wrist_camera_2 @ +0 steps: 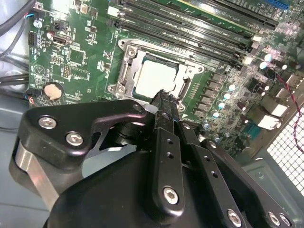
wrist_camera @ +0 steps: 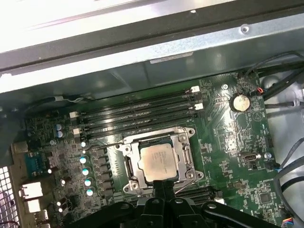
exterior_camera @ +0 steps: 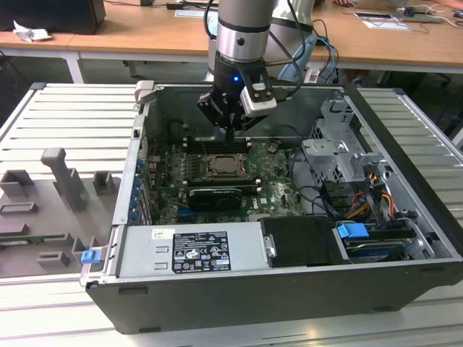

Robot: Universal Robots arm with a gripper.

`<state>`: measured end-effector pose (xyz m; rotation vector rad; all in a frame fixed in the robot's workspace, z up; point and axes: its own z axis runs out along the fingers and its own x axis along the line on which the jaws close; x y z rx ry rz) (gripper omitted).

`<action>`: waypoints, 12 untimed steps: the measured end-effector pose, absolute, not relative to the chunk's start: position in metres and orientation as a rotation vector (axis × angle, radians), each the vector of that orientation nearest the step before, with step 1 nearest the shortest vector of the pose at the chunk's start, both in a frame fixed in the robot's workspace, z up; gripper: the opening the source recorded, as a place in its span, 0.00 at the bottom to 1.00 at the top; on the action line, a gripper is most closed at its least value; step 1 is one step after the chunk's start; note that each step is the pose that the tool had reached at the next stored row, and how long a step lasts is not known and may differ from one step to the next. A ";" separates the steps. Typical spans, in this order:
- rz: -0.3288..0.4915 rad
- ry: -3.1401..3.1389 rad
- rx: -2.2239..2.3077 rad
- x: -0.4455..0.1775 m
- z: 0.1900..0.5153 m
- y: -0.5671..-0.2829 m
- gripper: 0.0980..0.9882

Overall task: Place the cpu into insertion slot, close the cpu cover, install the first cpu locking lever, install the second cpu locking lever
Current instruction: 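Install the first cpu locking lever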

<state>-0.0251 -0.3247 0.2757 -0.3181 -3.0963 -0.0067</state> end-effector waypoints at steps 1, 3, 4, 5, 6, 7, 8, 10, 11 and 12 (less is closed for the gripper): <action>-0.007 -3.096 -0.316 -0.025 0.276 -0.325 0.01; -0.007 -3.097 -0.311 -0.025 0.276 -0.325 0.01; -0.006 -3.097 -0.309 -0.025 0.276 -0.325 0.01; -0.006 -3.098 -0.298 -0.025 0.276 -0.325 0.01; -0.005 -3.104 -0.231 -0.025 0.276 -0.325 0.01; -0.005 -3.106 -0.199 -0.025 0.276 -0.325 0.01; -0.005 -3.107 -0.188 -0.025 0.276 -0.325 0.01; -0.004 -3.108 -0.157 -0.025 0.276 -0.325 0.01; -0.004 -3.109 -0.145 -0.025 0.276 -0.325 0.01; -0.004 -3.110 -0.133 -0.025 0.276 -0.325 0.01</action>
